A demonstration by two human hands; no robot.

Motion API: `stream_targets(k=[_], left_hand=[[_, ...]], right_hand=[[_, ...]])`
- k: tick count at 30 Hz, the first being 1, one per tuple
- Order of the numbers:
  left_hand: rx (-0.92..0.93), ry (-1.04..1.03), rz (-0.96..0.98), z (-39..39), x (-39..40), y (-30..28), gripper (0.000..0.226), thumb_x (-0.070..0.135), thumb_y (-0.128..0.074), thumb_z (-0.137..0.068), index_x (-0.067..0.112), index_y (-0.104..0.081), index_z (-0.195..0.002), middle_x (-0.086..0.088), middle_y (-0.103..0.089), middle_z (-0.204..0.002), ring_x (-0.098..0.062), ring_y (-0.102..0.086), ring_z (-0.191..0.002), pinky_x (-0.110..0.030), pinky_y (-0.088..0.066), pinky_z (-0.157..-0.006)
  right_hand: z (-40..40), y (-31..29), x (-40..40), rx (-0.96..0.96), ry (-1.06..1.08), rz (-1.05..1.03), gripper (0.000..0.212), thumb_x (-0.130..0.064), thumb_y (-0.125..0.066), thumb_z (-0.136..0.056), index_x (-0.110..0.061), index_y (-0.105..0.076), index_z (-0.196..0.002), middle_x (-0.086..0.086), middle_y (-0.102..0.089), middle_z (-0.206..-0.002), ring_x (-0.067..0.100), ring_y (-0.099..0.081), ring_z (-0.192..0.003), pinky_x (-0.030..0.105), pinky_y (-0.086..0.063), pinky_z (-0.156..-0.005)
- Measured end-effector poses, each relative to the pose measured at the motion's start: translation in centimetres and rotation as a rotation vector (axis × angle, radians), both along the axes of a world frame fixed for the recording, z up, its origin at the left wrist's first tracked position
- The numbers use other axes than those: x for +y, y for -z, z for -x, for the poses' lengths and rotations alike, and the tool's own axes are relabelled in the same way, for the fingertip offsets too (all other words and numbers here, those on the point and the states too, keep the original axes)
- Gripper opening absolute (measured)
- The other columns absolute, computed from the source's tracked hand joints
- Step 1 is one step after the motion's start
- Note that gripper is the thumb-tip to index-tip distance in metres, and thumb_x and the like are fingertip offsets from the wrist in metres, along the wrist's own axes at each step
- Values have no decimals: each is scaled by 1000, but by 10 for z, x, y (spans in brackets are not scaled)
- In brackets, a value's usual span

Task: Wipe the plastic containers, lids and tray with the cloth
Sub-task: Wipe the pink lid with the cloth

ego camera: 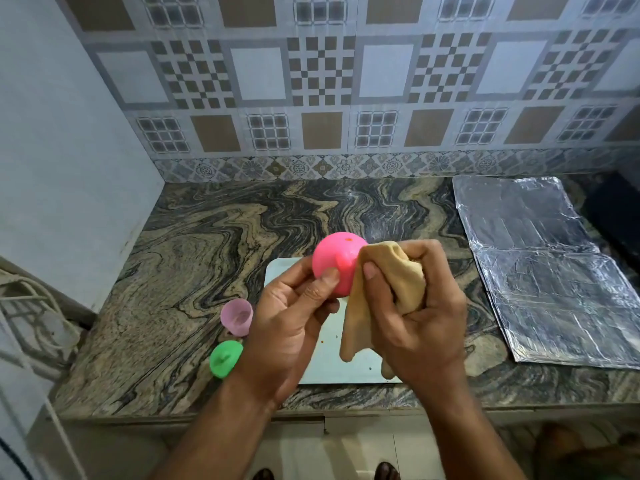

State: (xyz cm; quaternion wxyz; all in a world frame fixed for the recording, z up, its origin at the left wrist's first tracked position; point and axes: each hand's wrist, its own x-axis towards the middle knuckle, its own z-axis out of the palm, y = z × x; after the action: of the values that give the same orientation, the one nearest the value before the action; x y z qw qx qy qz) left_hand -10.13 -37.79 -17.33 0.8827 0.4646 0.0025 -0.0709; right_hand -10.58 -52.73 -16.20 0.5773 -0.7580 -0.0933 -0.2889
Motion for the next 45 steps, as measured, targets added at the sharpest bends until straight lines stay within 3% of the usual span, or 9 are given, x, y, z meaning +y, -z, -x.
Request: stream_targets(k=[5,11,18,22,27,31,34,38,45], left_hand=[[-234,50,-327,-3,15,-12,17,11,-69,-96,6,-72,-113,8,-76,-90,2,-65,-80,-11,-48,-74],[-337,238,-511,-15,32,-24,23,10,-64,-95,2,-70,-116,-2,-75,-100,-13,-68,-96,-24,-54,-88],[-318,408,-641,-18,40,-24,21,15,-69,-95,1,-71,-111,-21,-73,-100,-21,-66,-95,-33,-54,-86],[-266,358,-619,-19,37,-19,23,14,-68,-91,2,-74,-110,-10,-78,-101,-17,-70,-96,-28,-56,-90],[-208,303,-481,-17,34,-14,25,12,-65,-92,3,-74,-114,7,-77,-94,-3,-66,-86,-16,-48,-81],[-159,223,-406,-19,29,-10,39,36,-70,-90,7,-77,-115,-28,-65,-103,-30,-44,-96,-46,-35,-87],[-88,205,-279,-16,19,-9,41,37,-71,-84,12,-79,-116,-13,-70,-105,-26,-51,-97,-32,-45,-85],[-39,152,-181,-8,8,-4,41,31,-77,-81,15,-78,-119,-9,-75,-110,-20,-60,-99,-25,-51,-86],[-134,263,-397,-10,14,-13,30,14,-74,-91,8,-74,-120,1,-80,-106,-6,-72,-98,-18,-54,-83]], right_hand=[[-3,-2,-10,-112,-17,241,12,-10,-75,-94,-1,-67,-98,6,-64,-103,23,-64,-97,38,-53,-83],[-8,-9,-13,-66,-40,244,6,-7,-75,-95,-4,-70,-97,2,-64,-96,15,-63,-88,20,-48,-80],[-26,-17,-21,-25,-110,356,10,-14,-78,-95,-9,-69,-96,1,-65,-89,17,-62,-78,24,-48,-72],[-35,-15,-29,64,-142,207,12,-13,-75,-96,-15,-63,-94,-12,-65,-81,11,-59,-70,25,-48,-67],[-25,-9,-35,164,-317,37,16,-15,-72,-94,-2,-61,-96,10,-65,-79,26,-57,-69,27,-48,-65],[-13,1,-26,205,-319,-67,15,-13,-72,-95,-2,-62,-98,9,-65,-82,9,-58,-72,20,-48,-67],[-8,8,-16,162,-173,-186,13,-12,-71,-94,-3,-61,-96,8,-64,-81,6,-57,-70,18,-48,-66],[-5,11,-15,141,-98,-187,15,-15,-74,-95,-8,-60,-95,2,-65,-79,5,-58,-68,19,-48,-65],[-10,7,-34,136,-267,27,13,-16,-73,-93,-9,-64,-97,-6,-68,-81,11,-61,-68,20,-49,-66]])
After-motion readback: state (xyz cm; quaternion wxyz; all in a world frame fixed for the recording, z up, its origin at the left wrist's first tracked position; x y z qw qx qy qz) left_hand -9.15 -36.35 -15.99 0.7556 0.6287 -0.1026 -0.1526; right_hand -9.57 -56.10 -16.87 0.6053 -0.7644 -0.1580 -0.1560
